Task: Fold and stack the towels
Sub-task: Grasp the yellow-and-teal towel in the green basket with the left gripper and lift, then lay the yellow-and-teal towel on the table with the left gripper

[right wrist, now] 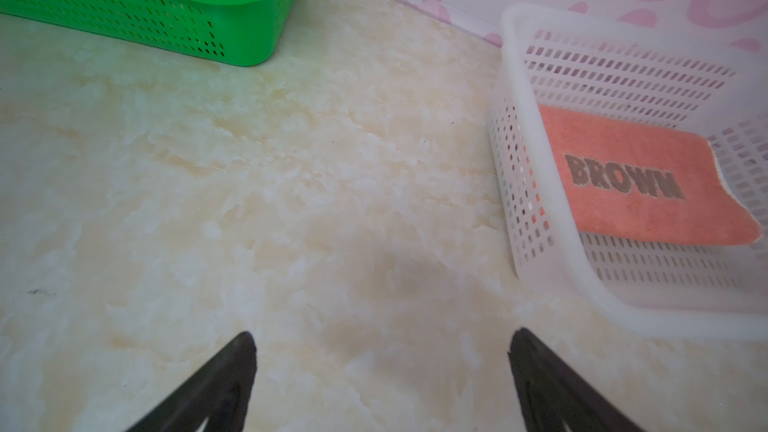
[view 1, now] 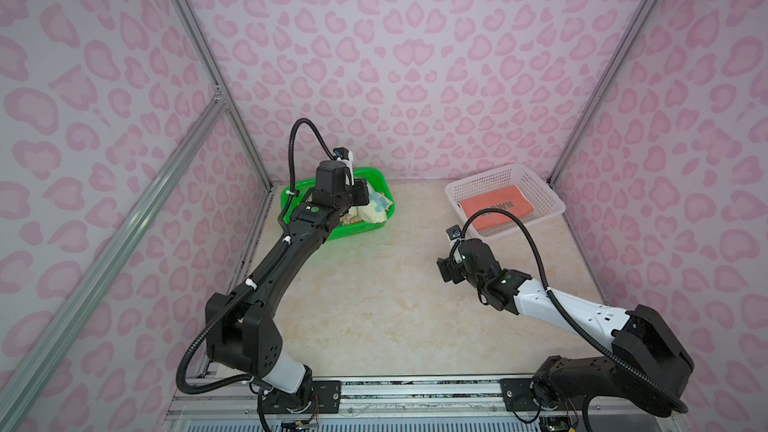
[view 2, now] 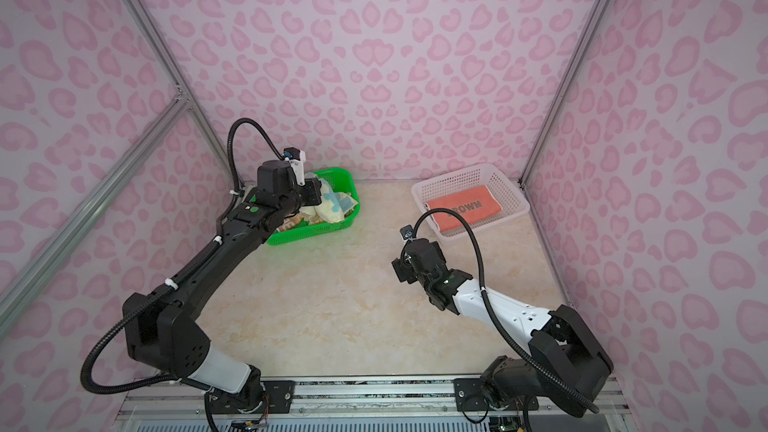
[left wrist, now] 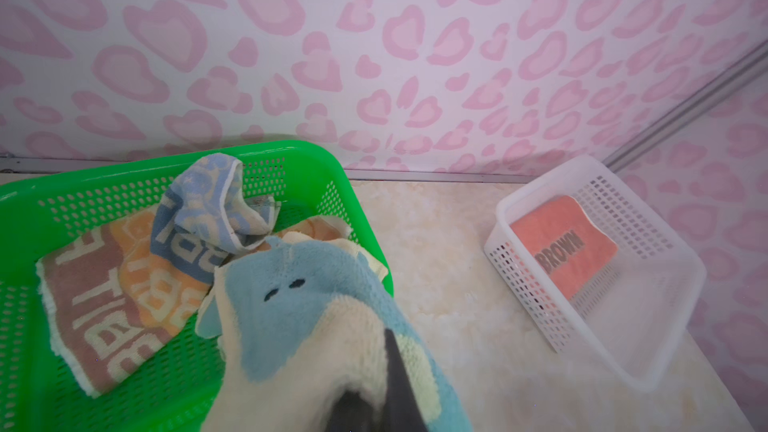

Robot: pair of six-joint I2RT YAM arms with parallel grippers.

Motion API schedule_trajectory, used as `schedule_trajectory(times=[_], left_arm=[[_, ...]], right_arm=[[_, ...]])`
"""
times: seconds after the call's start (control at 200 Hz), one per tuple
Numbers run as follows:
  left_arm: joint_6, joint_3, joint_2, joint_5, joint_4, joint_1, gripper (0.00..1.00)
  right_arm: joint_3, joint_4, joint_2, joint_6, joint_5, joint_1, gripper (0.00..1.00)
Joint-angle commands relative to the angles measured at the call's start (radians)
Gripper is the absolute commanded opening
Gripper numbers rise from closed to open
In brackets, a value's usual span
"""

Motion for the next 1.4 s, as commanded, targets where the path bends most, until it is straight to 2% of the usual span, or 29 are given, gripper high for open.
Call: schedule_trajectory(times=[0.0, 0.235, 0.45, 0.625, 0.82, 0.985, 1.045, 1.215, 1.395], left_arm=[[0.065, -0.031, -0.092, 0.065, 0.01, -0.042, 0.02], [0.092, -0.06, -0.246, 0.159, -0.034, -0.132, 0.02], [0.067, -0.133, -0.293, 0.269, -0.043, -0.211, 0.02], [0.036, -0.213, -0.216, 0.334, 0.013, -0.292, 0.02], [0.037, -0.174, -0.079, 0.412, 0.0, -0.406, 0.02], [0.064, -0.158, -0.07, 0.471, -0.029, -0.452, 0.02], [0.086, -0.164, -0.087, 0.45, -0.054, -0.452, 0.02], [0.152, -0.219, -0.12, 0.29, -0.124, -0.436, 0.02], [0.207, -0.282, -0.045, 0.176, -0.169, -0.379, 0.02]], right_arm=[[0.002, 0.001, -0.005, 0.006, 0.036, -0.009, 0.95], [0.011, -0.075, -0.039, 0.059, 0.07, -0.046, 0.95], [-0.046, -0.073, -0.12, 0.102, 0.042, -0.101, 0.95], [-0.072, -0.085, -0.173, 0.072, 0.033, -0.111, 0.95], [-0.077, -0.111, -0.199, 0.051, 0.043, -0.115, 0.95], [-0.072, -0.122, -0.207, 0.05, 0.076, -0.134, 0.95], [-0.073, -0.124, -0.21, 0.058, 0.099, -0.142, 0.95], [-0.072, -0.112, -0.212, 0.054, 0.093, -0.16, 0.95], [-0.064, -0.107, -0.193, 0.032, 0.052, -0.16, 0.95]])
